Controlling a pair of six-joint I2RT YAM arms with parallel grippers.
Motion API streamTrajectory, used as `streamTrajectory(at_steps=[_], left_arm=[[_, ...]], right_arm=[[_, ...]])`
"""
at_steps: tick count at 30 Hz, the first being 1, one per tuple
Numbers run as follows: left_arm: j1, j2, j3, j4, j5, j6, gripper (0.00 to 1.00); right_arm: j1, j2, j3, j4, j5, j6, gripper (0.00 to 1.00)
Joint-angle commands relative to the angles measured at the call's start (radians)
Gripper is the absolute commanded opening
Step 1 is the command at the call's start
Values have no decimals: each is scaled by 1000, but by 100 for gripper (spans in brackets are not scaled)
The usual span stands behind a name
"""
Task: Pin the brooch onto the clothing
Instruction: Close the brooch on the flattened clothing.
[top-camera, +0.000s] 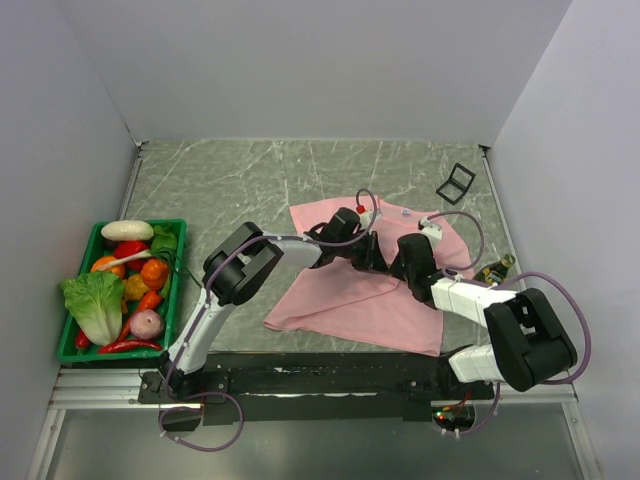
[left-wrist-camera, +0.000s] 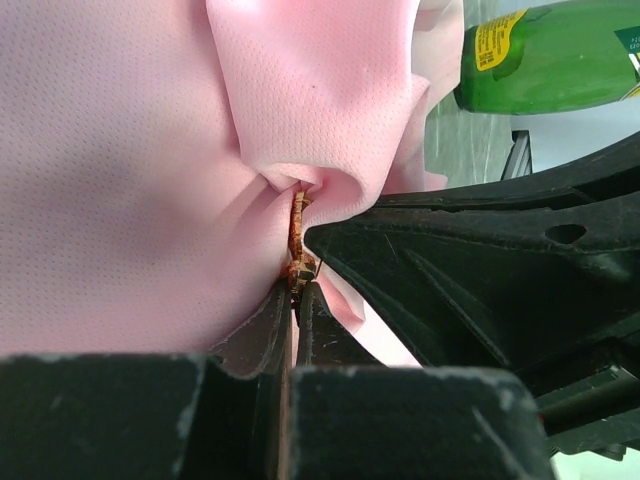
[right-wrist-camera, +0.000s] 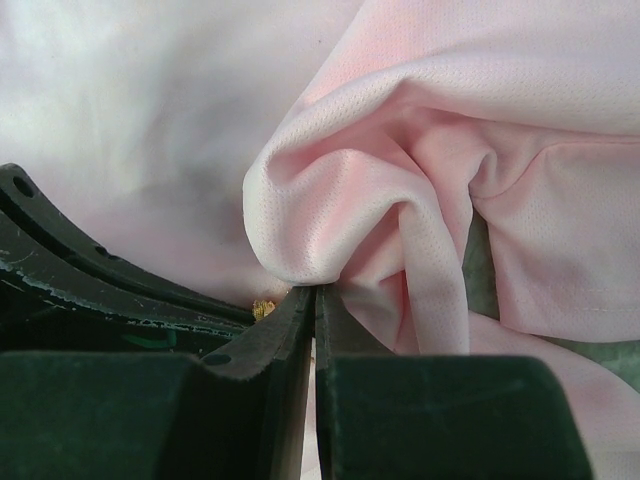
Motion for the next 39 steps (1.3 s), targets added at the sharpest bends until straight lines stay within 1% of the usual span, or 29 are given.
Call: streamTrajectory(at_steps=[1, 6, 15, 22, 34, 39], left_arm=[[-100, -141, 38, 203, 179, -6, 1], [-109, -157, 18, 188, 165, 19, 1], [-125, -167, -4, 211, 162, 34, 1], [-137, -184, -33, 263, 174, 36, 1], [-154, -195, 16, 216, 163, 143, 1], [-157, -194, 28, 225, 154, 148, 1]], right_arm=[[32, 54, 21, -2, -80, 47, 10], [32, 65, 26, -9, -69, 48, 10], [32, 95, 44, -11, -64, 48, 9], [34, 120, 55, -8, -60, 50, 9], [32, 140, 58, -11, -60, 53, 8], [34, 128, 48, -9, -63, 56, 8]])
